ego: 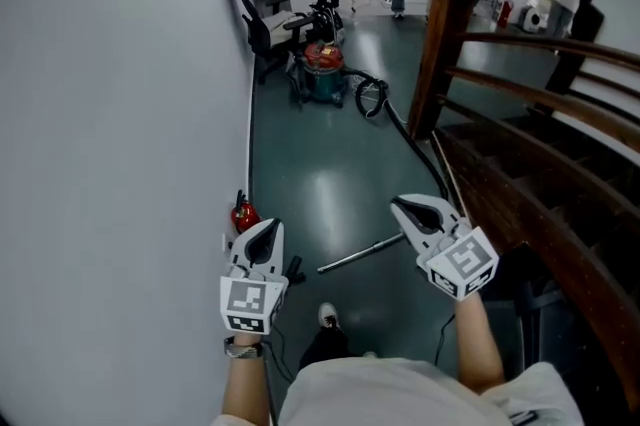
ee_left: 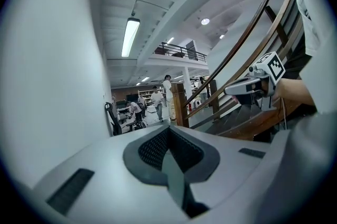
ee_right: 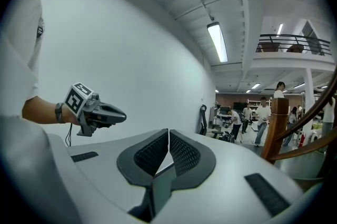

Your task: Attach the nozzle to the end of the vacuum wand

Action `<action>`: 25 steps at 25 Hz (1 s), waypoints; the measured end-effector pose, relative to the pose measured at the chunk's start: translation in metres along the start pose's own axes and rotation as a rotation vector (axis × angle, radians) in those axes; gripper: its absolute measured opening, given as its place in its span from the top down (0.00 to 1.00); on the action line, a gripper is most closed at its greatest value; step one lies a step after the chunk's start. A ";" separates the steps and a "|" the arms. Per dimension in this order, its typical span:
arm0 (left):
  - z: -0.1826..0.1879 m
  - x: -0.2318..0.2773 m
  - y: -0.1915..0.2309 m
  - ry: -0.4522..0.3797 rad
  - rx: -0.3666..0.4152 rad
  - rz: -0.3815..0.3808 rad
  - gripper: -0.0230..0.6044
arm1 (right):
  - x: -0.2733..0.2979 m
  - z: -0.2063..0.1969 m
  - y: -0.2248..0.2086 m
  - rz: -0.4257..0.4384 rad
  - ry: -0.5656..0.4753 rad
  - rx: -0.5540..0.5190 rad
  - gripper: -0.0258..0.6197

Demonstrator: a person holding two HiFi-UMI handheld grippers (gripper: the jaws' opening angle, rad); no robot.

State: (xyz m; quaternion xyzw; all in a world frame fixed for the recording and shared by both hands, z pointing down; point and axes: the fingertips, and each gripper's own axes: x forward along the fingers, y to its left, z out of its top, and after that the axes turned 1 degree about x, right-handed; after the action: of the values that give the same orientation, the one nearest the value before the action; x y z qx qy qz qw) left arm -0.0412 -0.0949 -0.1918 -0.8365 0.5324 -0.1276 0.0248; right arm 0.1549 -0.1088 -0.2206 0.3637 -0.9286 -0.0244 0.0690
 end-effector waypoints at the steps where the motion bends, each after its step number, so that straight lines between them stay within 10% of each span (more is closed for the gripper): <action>1: -0.003 0.007 0.007 0.003 0.000 -0.004 0.97 | 0.009 -0.001 -0.003 -0.002 -0.001 -0.001 0.91; 11: -0.039 0.046 0.060 0.051 -0.021 -0.012 0.97 | 0.080 -0.026 -0.017 0.003 0.020 0.011 0.91; 25: -0.158 0.095 0.049 0.099 -0.092 0.046 0.97 | 0.103 -0.159 -0.035 0.046 0.119 0.025 0.91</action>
State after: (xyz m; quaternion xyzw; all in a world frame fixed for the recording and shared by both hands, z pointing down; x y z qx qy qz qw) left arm -0.0842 -0.1863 -0.0297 -0.8170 0.5572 -0.1437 -0.0370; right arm 0.1268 -0.2037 -0.0550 0.3438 -0.9313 0.0105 0.1199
